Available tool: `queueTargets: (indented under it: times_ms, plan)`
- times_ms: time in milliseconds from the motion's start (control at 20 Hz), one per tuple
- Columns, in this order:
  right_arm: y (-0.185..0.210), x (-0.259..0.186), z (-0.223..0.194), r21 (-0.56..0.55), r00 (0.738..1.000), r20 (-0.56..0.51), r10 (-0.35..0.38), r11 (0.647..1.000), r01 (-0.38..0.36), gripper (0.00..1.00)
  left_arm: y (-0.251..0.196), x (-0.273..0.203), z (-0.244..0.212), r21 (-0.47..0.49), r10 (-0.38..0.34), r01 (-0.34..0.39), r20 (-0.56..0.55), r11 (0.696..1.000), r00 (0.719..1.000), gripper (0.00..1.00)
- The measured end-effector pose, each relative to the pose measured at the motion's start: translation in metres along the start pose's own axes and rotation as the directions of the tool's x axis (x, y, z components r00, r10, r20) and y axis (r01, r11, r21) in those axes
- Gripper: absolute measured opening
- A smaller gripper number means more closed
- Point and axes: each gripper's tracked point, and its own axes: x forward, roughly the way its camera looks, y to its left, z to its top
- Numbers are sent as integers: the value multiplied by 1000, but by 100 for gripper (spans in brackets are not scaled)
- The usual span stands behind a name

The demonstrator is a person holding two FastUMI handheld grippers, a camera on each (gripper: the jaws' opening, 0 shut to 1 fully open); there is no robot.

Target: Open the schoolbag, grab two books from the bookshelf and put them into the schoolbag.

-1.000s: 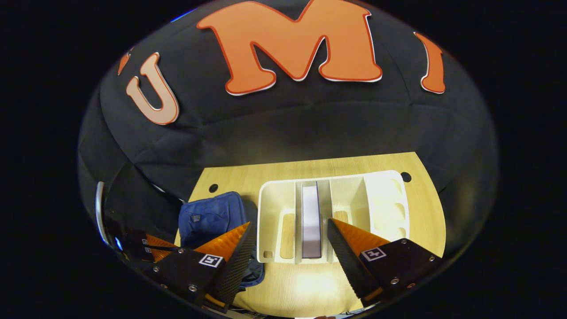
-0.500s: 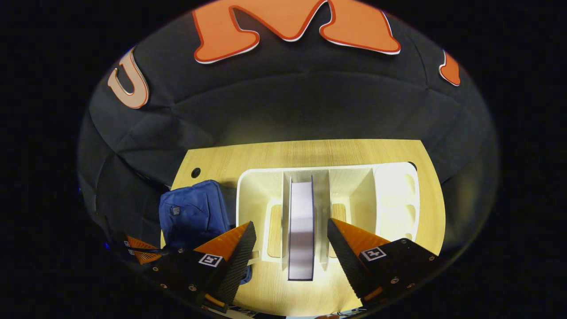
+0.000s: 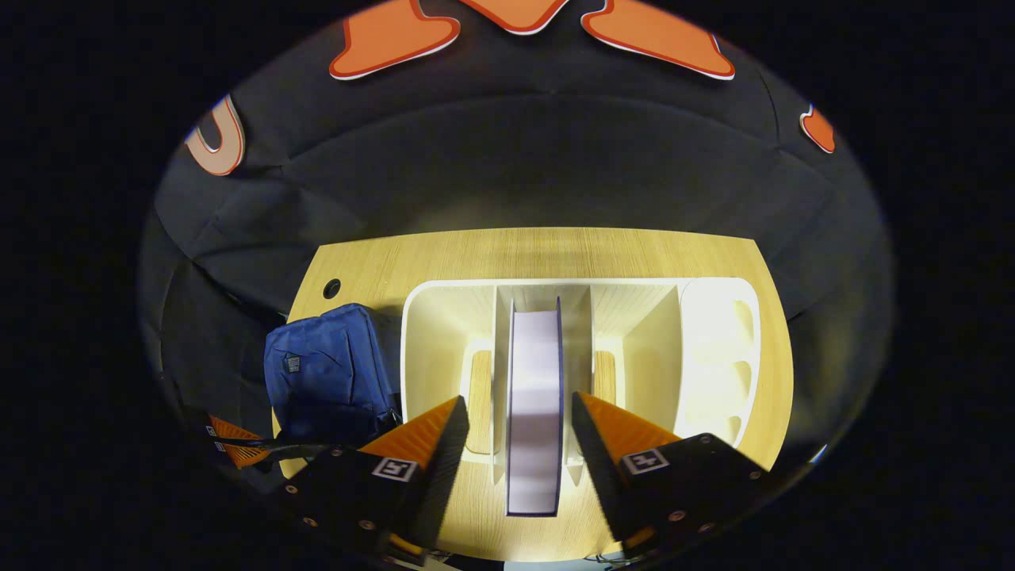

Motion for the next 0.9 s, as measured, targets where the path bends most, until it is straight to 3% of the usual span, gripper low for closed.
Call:
queueTargets:
  times_ms: [50, 100, 300, 350, 400, 650, 900]
  plan:
    - [-5, 2, 0, 3, 1000, 1, -8, 1000, 8, 65, -1, -1, 0, 0, -1, 1, 1, 1000, 1000, 1]
    - [-12, 0, 0, 10, 1000, -3, -7, 1000, 7, 48, -1, -1, 0, 0, -2, 2, 2, 1000, 1000, 1]
    - [-10, -2, 0, 19, 999, -29, -28, 999, 29, 33, -1, 0, 1, 0, -1, 1, 5, 1000, 1000, 0]
    - [-11, -1, -1, 22, 999, -30, -26, 999, 27, 18, -1, -1, 0, -1, -2, 2, 5, 1000, 1000, 0]
    - [-11, -3, 1, 31, 999, -19, -26, 999, 27, 28, -2, -1, -1, -3, -3, 3, 6, 1000, 1000, 1]
    - [-8, -34, 16, 114, 996, 84, 26, 993, -35, 27, -2, 0, -3, -11, -4, 4, 5, 1000, 1000, 1]
    - [-39, -96, 24, 194, 977, 213, 27, 979, -69, 27, -1, 0, -4, -12, 0, 0, 6, 1000, 1000, 1]
